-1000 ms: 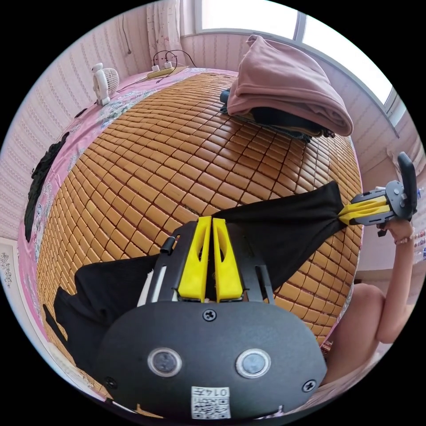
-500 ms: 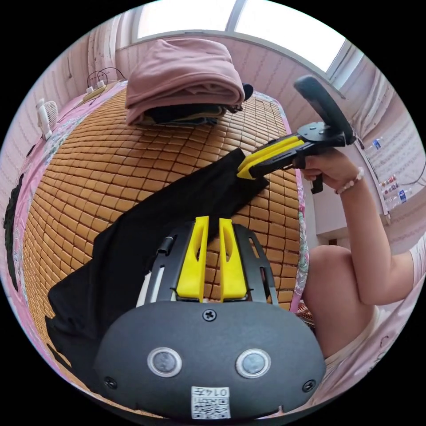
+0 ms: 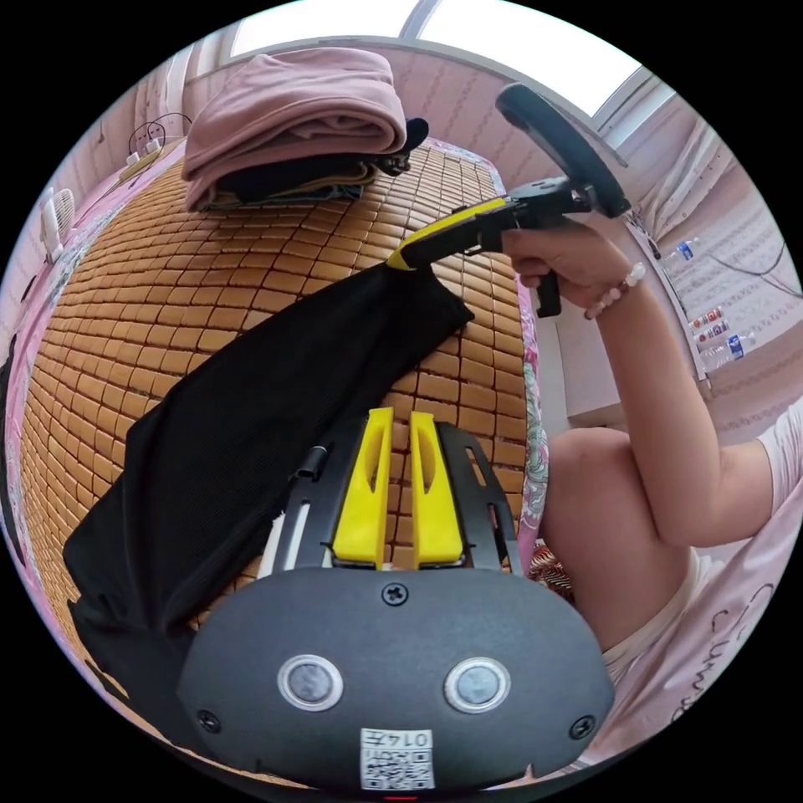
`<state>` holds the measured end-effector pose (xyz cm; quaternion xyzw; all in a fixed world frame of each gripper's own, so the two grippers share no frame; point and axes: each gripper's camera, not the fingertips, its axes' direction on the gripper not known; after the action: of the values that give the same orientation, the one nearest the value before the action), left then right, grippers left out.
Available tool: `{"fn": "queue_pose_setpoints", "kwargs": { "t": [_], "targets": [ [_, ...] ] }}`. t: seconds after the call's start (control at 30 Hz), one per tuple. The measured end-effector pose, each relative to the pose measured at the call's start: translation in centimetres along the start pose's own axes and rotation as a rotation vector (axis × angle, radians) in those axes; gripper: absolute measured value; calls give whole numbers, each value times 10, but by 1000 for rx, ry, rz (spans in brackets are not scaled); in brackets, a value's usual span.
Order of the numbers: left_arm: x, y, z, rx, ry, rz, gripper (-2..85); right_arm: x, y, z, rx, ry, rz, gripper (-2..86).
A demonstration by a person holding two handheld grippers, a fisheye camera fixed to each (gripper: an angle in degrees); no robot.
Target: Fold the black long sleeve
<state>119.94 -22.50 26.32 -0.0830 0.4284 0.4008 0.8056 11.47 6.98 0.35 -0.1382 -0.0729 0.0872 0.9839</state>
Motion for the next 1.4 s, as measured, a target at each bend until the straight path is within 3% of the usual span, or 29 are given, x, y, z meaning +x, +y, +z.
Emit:
{"fn": "queue_pose_setpoints", "kwargs": {
  "t": [0.13,0.33,0.6,0.8,0.97,1.17,1.4],
  "targets": [
    [-9,8,-33,84,-102,-54,43,12,4,27,2,-24,29,3],
    [-13,19,-39,-3,-33,-64,45,21,13,69,-9,92,57,-1],
    [-20,67,-105,83,70,-119,66,29,24,128,-11,97,74,3],
    [-12,199,-224,200,2,-206,69,24,40,162,84,190,104,30],
    [-26,405,-321,142,-246,-553,70,-16,50,181,176,278,24,56],
    [-14,624,-401,144,-449,-922,71,-170,59,242,225,76,-382,69],
    [-16,734,-433,272,-449,-1005,76,-468,58,356,105,-253,-876,75]
  ]
}}
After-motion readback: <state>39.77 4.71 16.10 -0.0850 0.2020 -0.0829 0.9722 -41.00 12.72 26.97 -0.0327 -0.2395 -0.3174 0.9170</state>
